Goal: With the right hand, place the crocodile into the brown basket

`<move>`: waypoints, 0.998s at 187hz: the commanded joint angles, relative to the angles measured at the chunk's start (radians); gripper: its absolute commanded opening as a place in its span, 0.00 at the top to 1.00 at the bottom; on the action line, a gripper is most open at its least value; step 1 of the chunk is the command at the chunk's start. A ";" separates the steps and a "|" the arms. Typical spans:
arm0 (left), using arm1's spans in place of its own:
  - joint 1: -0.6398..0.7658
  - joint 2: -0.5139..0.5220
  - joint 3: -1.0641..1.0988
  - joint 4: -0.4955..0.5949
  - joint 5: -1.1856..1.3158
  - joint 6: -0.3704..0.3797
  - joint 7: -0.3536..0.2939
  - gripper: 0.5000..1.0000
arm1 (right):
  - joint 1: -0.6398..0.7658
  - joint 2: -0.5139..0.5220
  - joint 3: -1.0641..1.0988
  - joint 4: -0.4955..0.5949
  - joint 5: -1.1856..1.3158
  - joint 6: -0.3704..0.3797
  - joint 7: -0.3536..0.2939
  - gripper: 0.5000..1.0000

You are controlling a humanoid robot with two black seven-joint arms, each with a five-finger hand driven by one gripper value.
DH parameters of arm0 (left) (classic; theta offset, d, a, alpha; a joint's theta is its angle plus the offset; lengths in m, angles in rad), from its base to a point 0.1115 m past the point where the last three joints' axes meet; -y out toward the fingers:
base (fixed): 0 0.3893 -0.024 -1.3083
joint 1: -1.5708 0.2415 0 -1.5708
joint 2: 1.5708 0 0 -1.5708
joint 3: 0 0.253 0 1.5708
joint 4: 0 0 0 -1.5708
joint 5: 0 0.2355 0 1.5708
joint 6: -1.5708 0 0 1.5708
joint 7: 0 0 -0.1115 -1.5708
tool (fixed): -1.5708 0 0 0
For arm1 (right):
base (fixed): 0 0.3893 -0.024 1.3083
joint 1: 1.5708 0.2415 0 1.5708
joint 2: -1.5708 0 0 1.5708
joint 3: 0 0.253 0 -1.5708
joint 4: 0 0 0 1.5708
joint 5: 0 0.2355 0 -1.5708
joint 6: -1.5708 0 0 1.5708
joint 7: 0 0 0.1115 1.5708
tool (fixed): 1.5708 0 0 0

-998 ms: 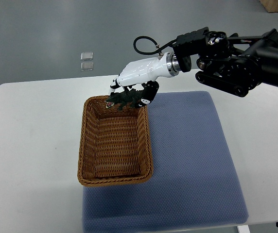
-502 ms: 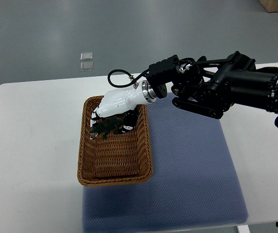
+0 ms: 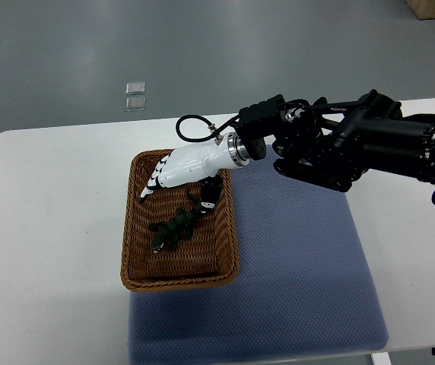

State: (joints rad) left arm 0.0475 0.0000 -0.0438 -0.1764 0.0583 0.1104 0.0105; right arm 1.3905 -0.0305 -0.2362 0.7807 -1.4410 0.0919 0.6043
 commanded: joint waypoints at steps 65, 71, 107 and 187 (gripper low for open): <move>0.000 0.000 -0.001 0.000 0.000 0.000 0.000 0.00 | -0.024 -0.121 0.199 0.002 0.197 0.127 -0.003 0.18; 0.000 0.000 -0.001 0.000 0.000 0.000 0.000 0.00 | -0.030 -0.137 0.215 0.002 0.228 0.147 -0.005 0.18; 0.000 0.000 0.001 0.000 0.000 0.000 -0.001 0.00 | -0.102 -0.235 0.284 0.009 0.438 0.227 -0.089 0.18; 0.000 0.000 -0.001 0.000 0.000 0.000 0.000 0.00 | -0.332 -0.351 0.517 -0.073 0.935 0.364 -0.314 0.15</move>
State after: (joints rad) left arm 0.0475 0.0000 -0.0441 -0.1764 0.0583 0.1104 0.0105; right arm 1.0904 -0.3780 0.2548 0.7514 -0.5780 0.4504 0.2969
